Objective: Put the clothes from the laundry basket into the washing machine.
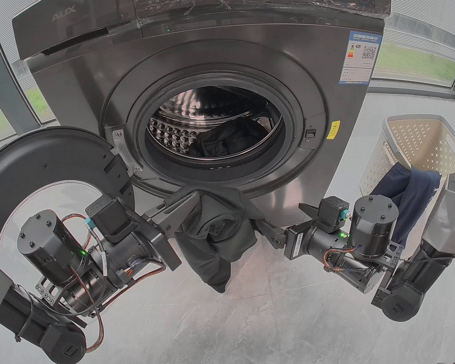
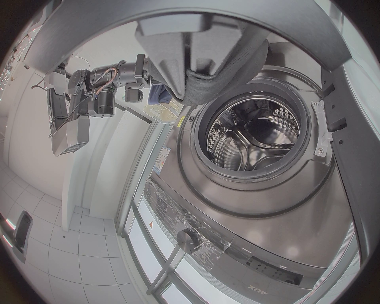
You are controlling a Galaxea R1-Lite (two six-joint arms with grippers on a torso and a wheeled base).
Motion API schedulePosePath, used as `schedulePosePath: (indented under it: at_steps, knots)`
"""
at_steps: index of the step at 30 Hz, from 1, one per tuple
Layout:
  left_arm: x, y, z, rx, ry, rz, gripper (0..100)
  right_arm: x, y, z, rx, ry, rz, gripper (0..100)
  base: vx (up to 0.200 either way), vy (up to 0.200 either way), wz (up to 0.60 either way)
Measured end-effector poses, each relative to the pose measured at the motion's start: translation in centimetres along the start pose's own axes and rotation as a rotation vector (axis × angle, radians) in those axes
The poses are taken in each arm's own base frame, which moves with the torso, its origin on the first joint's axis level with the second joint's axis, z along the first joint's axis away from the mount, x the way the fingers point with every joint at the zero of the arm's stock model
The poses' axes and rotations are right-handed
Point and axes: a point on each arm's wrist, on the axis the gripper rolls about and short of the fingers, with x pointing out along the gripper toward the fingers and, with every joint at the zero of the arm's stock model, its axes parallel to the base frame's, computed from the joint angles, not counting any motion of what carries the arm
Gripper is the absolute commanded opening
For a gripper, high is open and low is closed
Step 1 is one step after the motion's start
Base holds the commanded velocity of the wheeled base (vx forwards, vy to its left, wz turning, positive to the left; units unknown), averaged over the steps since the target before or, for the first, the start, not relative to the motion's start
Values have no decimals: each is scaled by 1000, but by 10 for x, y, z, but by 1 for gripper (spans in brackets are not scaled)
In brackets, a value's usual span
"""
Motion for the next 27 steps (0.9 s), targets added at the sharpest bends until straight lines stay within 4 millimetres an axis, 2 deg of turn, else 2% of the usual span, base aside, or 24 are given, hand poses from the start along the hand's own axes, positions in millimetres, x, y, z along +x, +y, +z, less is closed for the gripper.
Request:
schedulePosePath:
  at_steps: [15,20,27]
  knots:
    - [-1,-1,-2,-3,7,-4,0,27,6,14,10,-93,14,100,0,0,0]
    - [-1,-1,-2,-3,7,-4,0,34,10,1,7,-74,24,100,0,0,0]
    - [1,0,0,0,1,0,0,34,12,-13,0,-33,27,100,0,0,0]
